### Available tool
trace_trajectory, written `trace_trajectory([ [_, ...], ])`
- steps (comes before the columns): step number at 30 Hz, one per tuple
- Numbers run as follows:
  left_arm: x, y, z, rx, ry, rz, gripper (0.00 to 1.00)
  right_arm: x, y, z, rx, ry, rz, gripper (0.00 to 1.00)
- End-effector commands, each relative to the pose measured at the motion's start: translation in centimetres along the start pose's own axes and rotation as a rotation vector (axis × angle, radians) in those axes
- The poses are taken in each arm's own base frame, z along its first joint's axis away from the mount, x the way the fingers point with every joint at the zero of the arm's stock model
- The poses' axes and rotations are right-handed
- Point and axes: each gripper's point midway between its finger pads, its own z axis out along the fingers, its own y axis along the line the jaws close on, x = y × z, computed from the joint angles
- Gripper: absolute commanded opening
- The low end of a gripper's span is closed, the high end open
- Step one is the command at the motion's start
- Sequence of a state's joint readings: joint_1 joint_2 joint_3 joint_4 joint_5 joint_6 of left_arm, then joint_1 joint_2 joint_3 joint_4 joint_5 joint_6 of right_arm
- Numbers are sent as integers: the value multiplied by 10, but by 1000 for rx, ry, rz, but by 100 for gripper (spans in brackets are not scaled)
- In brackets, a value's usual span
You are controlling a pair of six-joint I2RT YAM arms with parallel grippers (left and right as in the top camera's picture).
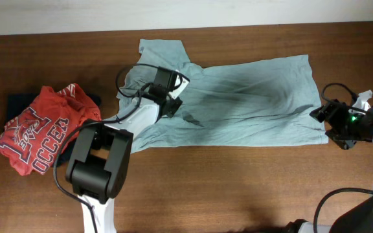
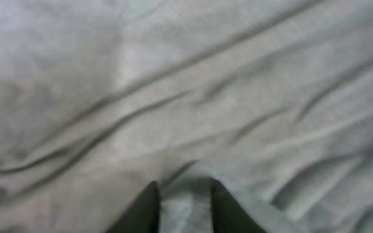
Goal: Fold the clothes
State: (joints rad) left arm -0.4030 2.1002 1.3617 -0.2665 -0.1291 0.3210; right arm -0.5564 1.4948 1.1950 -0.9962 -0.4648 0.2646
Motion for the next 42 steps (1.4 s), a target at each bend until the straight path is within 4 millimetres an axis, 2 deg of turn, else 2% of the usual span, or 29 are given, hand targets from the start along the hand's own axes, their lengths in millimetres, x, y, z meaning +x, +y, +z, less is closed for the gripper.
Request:
trace_trajectory([
  [1, -46, 28, -22, -93, -51, -29, 33, -3, 5, -7, 1, -23, -24, 79],
  [4, -63, 36, -43, -86, -31, -44, 39, -3, 5, -7, 1, -23, -24, 79],
  [7, -61, 38, -61, -65, 37, -56, 43, -4, 0, -7, 32, -28, -23, 79],
  [10, -39, 33, -79, -31, 170, -93, 47, -2, -14, -7, 111, -26, -11, 78],
  [13, -7, 23, -90, -4, 310, -162, 47, 4, -29, -7, 183, -9, 5, 72],
  [15, 15, 13, -95, 27, 407, -204, 47, 7, -37, -4, 217, -4, 21, 57],
  [17, 31, 1, -101, 71, 481, -248, 46, 7, -46, 3, 245, -7, 44, 36],
  [22, 54, -16, -103, 118, 572, -319, 46, 3, -58, 29, 251, 6, 52, 6],
  [28, 96, -32, -90, 116, 675, -343, 46, -7, -78, 64, 281, 36, 103, 4],
  [35, 135, -47, -73, 120, 729, -335, 46, -15, -110, 80, 421, 14, 174, 4],
  [42, 152, -52, -66, 120, 744, -333, 46, -27, -140, 88, 558, -36, 188, 4],
])
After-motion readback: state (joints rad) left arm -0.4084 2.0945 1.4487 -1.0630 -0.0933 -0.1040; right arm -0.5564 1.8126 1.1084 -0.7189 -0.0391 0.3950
